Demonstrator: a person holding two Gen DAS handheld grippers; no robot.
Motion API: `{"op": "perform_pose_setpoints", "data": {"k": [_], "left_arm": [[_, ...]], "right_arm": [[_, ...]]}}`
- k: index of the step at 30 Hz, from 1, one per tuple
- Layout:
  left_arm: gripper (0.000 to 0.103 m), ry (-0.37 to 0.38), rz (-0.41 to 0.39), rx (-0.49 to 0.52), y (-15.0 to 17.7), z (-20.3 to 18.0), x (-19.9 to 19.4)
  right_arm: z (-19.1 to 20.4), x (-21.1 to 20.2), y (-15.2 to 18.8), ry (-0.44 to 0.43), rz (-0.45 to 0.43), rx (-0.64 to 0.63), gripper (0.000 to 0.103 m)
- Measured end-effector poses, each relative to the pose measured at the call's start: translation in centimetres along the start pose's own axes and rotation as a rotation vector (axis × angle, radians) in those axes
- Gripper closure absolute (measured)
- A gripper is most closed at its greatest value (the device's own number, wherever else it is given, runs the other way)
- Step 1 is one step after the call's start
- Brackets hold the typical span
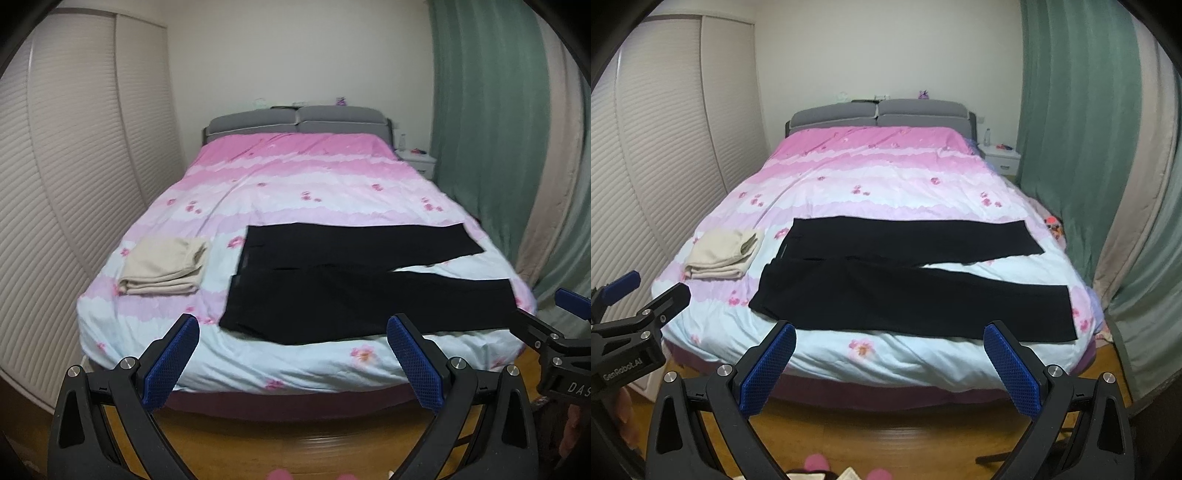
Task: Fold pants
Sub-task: 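Lower both grippers to the trousers' waistband and close on it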
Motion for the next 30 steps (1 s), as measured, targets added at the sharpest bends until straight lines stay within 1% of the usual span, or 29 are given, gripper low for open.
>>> {"op": "perform_pose_setpoints", "data": {"k": [5,7,9,11,15,18,20,23,27,30], "left_arm": [[0.0,-0.061,0.049,-0.017,1.3,2.1,2.9],[0.0,-0.095,0.059,-0.011,1.8,3.2,4.7],[0.0,-0.101,0.07,-0.002,2.1,3.9,6.4],[0.0,-0.092,0.089,0.001,2.4,4.7,8.9],[0.0,-0.034,0.134,-0.016,2.5,6.5,14.7],[0.0,-0.014,0.21,-0.009,2.9,7.4,19.9],[0.0,-0.011,0.277,-0.031,3.7,8.0,23.9],[0.0,0.012,0.328,-0.06,5.2,8.4,27.9],[0.0,-0.008,0.355,-0.071,7.4,8.5,32.9],[0.0,-0.006,0.38,-0.078,8.9,8.3,36.1]], "right_arm": [[1.6,3.6,0.7,-0.032,0.061,-0.021,0.0],[2.7,5.5,0.9,-0.04,0.082,-0.034,0.0],[3.9,7.9,1.2,-0.053,0.103,-0.045,0.0],[4.9,10.3,1.3,-0.064,0.13,-0.047,0.001],[6.9,15.2,1.6,-0.078,0.163,-0.025,0.0],[7.9,19.0,2.0,-0.06,0.2,0.021,0.001],[8.3,21.9,2.6,-0.046,0.229,0.053,0.001],[8.7,26.0,4.1,-0.015,0.264,0.084,0.001],[8.5,30.8,6.0,0.011,0.303,0.125,0.001],[8.3,34.1,7.7,0.02,0.319,0.143,0.001]]}}
Point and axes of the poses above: each gripper's, at about its wrist camera, not at the fingertips, and x roughly the way its jaws point, z to its left, y to its underside, the point moved 1 cm from there along x, roughly the way its jaws point, and after that the axes turned 6 degrees about x, right-handed, at the moved point
